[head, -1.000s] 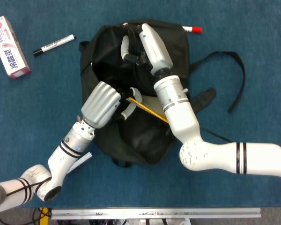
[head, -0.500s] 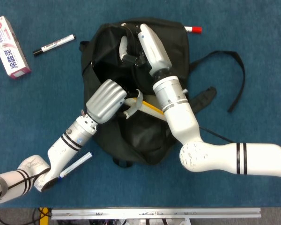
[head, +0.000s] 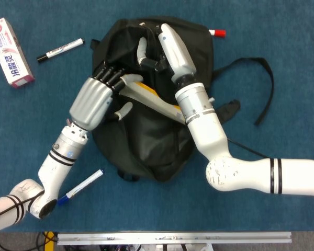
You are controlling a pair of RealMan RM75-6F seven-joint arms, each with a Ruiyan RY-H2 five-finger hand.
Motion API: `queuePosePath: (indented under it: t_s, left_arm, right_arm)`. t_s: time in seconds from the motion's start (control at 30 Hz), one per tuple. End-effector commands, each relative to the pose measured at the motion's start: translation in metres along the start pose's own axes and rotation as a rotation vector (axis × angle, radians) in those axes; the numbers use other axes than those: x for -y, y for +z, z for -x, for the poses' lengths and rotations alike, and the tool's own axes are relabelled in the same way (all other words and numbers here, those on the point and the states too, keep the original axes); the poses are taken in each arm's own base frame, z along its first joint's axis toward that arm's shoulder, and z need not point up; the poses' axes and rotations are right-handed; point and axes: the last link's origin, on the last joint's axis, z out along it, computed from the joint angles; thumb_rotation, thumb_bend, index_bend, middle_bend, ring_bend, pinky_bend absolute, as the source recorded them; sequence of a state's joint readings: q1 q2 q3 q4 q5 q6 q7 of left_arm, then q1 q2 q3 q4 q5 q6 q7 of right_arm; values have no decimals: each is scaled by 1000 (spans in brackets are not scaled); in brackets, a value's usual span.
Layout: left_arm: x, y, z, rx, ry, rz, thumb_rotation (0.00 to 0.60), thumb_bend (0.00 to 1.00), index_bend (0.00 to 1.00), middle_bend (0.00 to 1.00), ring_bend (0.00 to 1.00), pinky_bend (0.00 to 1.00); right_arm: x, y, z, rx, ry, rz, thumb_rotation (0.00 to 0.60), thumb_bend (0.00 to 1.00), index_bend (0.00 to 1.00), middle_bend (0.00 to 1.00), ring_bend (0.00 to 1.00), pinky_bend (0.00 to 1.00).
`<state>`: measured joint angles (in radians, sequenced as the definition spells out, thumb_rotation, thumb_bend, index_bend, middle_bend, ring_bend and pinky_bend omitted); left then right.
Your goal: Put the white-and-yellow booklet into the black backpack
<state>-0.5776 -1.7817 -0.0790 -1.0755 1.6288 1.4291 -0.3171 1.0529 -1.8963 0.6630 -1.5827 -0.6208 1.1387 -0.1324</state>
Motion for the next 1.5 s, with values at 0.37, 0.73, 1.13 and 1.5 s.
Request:
queuePosePath:
  t_s: [0.37, 0.73, 1.13, 1.5]
  left_arm:
    - [9, -7, -11, -10, 55, -75, 600, 268, 3, 0, 0, 108]
    - [18, -26, -32, 11, 159, -137, 600, 267, 0, 0, 0, 101]
    - [46, -68, -83, -31, 200, -333, 600, 267, 0, 0, 0, 101]
    - [52, -94, -105, -24, 227, -410, 600, 268, 0, 0, 0, 101]
  right_arm:
    - [0, -1, 0, 7, 4, 2, 600, 706, 634, 600, 608, 834]
    - [-4, -4, 1, 42, -22, 3, 600, 703, 634, 600, 613, 833]
    - [-22, -21, 5, 215, -148, -7, 600, 517, 576, 504, 521, 731]
    - [-35, -35, 0, 391, -291, 1, 600, 0, 50, 134, 134, 274]
